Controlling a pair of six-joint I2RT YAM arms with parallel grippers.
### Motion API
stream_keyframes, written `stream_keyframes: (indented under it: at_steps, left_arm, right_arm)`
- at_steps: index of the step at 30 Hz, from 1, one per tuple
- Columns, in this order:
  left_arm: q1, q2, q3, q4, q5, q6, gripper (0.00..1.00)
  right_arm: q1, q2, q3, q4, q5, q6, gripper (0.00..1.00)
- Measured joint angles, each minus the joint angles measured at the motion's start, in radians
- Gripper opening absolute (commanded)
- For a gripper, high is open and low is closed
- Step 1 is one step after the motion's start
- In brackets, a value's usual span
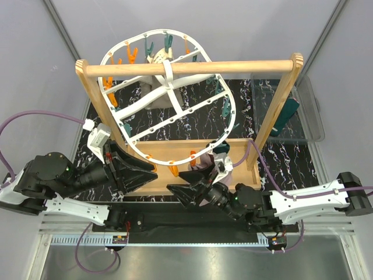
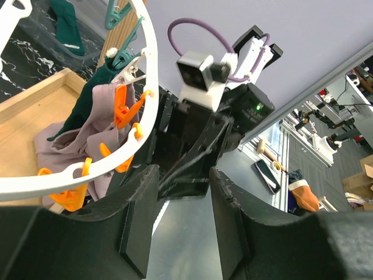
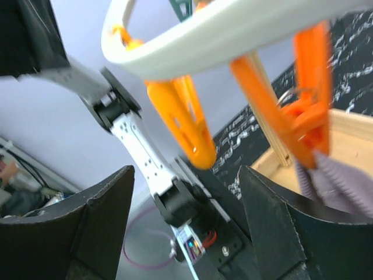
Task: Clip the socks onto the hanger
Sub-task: Open the clamp at the hanger.
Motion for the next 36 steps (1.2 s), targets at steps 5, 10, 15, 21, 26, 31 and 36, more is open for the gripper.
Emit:
stream_keyframes:
  at_steps: [5, 10, 15, 21, 26, 31, 36]
  left_arm:
    - [0.0, -0.003, -0.007, -0.031, 0.013, -0.019, 0.41]
    - [0.0, 0.035, -0.007, -0.093, 0.014, -0.05, 0.4]
    - [0.0, 0.053, -0.032, -0.134, -0.005, -0.105, 0.38]
    - [0.0, 0.081, -0.059, -0.228, -0.119, -0.242, 0.6]
    - [0.0, 0.1, -0.089, -0.238, -0.214, -0.327, 0.7]
    - [-0.002, 0.113, -0.105, -0.209, -0.304, -0.36, 0.62]
    - [-0.011, 0.099, -0.183, -0.094, -0.343, -0.33, 0.53]
  right_arm:
    - [0.004, -0.026, -0.014, 0.109, 0.065, -0.04, 0.81]
    - [0.004, -0.03, -0.013, 0.148, 0.09, -0.063, 0.8]
    - [0.004, -0.029, -0.014, 0.153, 0.108, -0.071, 0.77]
    - [0.004, -0.058, -0.021, 0.146, 0.111, -0.073, 0.7]
    - [0.004, -0.124, -0.052, 0.126, 0.118, -0.068, 0.67]
    - [0.004, -0.177, -0.087, 0.119, 0.13, -0.061, 0.66]
    - [0.004, -0.185, -0.1, 0.116, 0.13, -0.058, 0.66]
